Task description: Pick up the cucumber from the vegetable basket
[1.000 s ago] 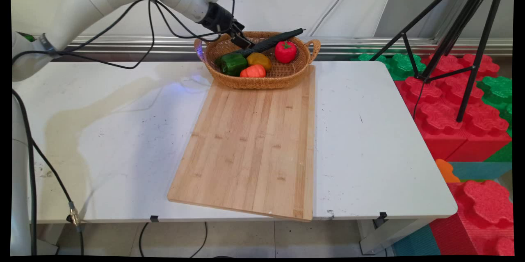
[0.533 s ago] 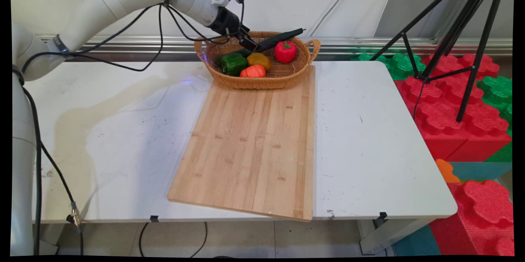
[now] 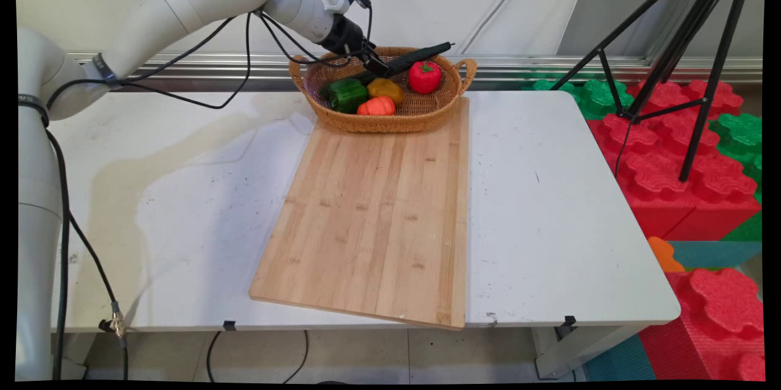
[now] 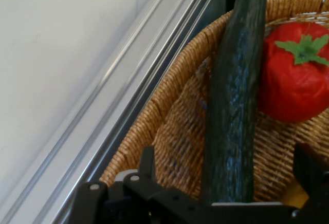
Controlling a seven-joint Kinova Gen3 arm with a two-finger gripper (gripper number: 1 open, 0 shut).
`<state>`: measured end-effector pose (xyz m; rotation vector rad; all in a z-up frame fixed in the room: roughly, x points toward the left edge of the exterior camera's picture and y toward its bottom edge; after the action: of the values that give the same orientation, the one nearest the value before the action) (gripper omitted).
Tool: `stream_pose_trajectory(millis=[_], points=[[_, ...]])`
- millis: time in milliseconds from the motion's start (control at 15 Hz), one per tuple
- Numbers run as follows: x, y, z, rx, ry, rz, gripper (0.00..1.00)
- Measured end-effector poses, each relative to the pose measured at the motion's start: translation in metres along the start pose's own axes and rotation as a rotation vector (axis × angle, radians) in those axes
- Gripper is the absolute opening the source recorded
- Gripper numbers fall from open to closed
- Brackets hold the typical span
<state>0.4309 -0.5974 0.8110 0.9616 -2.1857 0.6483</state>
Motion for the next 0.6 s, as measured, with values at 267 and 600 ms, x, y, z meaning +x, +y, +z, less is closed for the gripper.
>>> stream_pose_trajectory(millis=[267, 600], points=[[0.000, 0.002, 0.010, 0.004, 0.000, -0.018, 1.00], [-0.001, 0.003, 0.019, 0.003, 0.001, -0.034, 1.00]])
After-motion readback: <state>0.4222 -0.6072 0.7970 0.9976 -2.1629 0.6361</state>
